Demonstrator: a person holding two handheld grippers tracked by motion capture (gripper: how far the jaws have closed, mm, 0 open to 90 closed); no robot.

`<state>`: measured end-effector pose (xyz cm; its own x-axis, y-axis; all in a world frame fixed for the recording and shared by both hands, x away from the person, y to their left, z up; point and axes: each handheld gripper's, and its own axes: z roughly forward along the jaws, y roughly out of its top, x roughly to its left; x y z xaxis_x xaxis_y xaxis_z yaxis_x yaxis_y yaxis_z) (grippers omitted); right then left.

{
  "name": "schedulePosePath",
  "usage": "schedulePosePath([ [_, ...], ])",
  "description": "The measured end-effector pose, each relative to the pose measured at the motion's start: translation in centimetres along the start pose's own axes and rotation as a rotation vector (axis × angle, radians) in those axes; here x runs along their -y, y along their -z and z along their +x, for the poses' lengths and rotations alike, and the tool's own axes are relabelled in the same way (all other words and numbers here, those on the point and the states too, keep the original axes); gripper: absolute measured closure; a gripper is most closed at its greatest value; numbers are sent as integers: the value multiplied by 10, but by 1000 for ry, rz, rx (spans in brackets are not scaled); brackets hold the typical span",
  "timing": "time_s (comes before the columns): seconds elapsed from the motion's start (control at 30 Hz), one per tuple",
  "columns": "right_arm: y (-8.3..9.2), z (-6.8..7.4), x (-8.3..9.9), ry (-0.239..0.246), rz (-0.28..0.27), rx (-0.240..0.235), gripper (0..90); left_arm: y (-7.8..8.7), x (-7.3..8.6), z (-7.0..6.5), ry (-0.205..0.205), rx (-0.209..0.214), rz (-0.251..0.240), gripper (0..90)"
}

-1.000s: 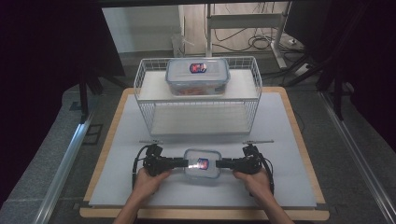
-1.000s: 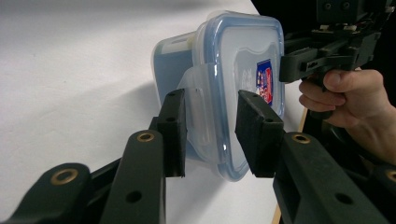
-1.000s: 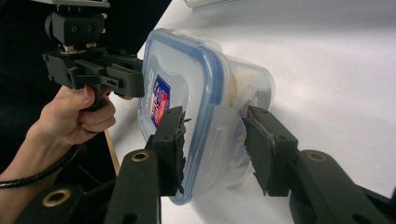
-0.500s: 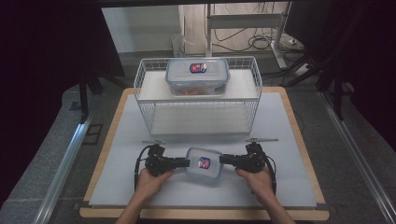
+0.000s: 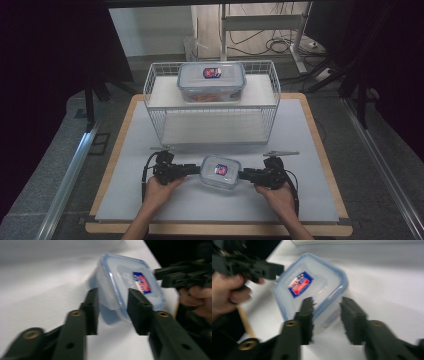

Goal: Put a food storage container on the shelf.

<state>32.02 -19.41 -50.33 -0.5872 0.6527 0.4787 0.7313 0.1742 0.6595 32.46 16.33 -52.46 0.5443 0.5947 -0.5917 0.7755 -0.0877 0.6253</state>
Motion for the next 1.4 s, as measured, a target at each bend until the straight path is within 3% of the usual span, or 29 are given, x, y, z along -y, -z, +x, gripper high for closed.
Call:
schedulePosePath([
  [0.1,4,7,-1,105,25,123,808,-4,-1,-3,-79,-123,21,790],
  [0.13,2,8,0,158,54,180,837,-6,-1,-3,-88,-131,40,827],
  [0.23,-9,9,0,170,86,194,872,-19,3,-10,-120,-153,108,867],
  [0.3,-17,12,-2,206,101,247,881,-22,5,-17,-157,-196,145,894],
  [0.33,-19,12,-4,218,108,259,887,-22,6,-20,-156,-203,151,895],
  [0.53,-29,10,-10,210,109,244,893,-16,16,-26,-142,-190,175,891],
  [0.7,-27,7,-10,211,122,229,874,-4,16,-25,-133,-188,142,855],
  [0.8,-7,3,-14,186,91,183,798,10,16,-27,-106,-151,91,800],
  [0.9,2,1,-15,155,81,104,709,15,14,-28,-94,-136,63,648],
  [0.93,3,3,-15,148,75,73,672,17,12,-27,-75,-102,40,577],
  [0.97,3,3,-14,145,76,55,640,17,12,-27,-75,-102,40,535],
  [1.0,1,4,-14,135,87,25,585,14,11,-22,-38,-40,31,480],
  [1.03,-1,5,-14,126,97,10,551,11,10,-20,-15,-6,34,445],
  [1.1,-6,6,-14,112,100,-18,479,5,9,-17,9,28,48,388],
  [1.23,-18,0,-16,56,148,-75,381,-9,7,-14,36,73,77,349],
  [1.37,-29,-10,-14,-11,178,-149,365,-18,6,-14,51,81,104,356],
  [1.4,-29,-10,-14,-11,178,-149,365,-18,6,-14,51,81,104,369],
])
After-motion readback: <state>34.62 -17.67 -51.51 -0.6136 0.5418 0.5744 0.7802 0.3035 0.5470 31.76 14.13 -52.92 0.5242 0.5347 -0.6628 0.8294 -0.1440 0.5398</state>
